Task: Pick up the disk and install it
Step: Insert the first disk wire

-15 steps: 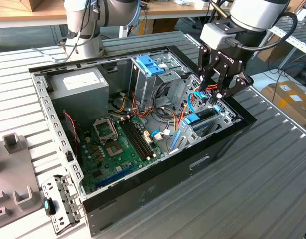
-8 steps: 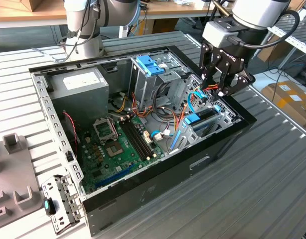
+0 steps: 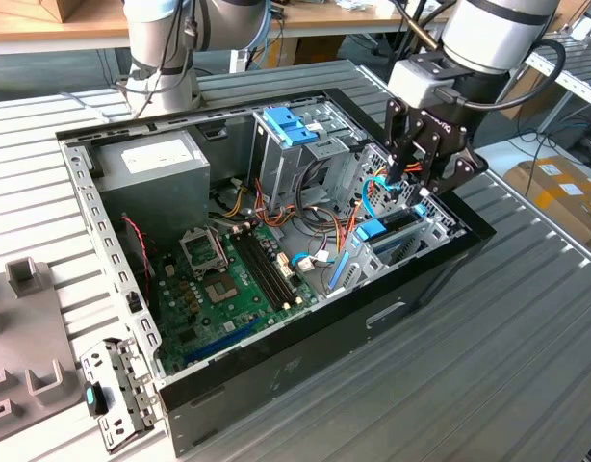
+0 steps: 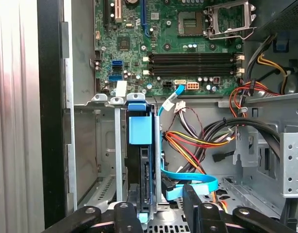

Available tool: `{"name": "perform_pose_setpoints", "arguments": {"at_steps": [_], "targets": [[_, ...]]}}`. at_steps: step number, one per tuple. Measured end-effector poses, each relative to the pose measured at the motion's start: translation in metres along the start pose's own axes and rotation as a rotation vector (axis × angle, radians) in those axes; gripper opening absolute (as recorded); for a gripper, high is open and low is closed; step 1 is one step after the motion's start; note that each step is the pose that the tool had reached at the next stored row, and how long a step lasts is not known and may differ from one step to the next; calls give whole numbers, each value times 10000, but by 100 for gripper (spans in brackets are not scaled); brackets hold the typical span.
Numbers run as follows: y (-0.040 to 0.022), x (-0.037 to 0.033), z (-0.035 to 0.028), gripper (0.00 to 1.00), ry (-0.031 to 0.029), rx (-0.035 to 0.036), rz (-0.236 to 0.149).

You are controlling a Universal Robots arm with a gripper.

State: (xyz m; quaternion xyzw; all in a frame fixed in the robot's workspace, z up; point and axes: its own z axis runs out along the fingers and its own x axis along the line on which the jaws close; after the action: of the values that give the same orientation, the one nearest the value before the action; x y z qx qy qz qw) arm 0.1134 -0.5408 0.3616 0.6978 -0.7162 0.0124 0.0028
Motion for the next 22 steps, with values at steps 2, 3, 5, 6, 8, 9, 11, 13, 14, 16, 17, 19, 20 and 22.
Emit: {"name": "perform_pose_setpoints", "arguments": {"at_steps": [2,3,5,6,8,9,11,13,14,16,17,19,20,22], "targets": [[0,0,6,48,13,0,-2],[0,0,6,48,17,-1,-2],[3,1,7,48,25,0,-2],[7,1,8,48,26,0,-3],[28,1,8,48,25,0,-5],[38,1,8,48,26,0,-5],[51,2,8,48,27,0,-4],[51,3,8,48,30,0,-6],[51,3,9,48,37,0,-6],[30,3,10,48,116,2,-6],[18,3,10,48,153,3,-6],[13,3,10,48,166,4,-6],[13,2,10,48,167,4,-7],[13,2,10,48,168,4,-6]]}}
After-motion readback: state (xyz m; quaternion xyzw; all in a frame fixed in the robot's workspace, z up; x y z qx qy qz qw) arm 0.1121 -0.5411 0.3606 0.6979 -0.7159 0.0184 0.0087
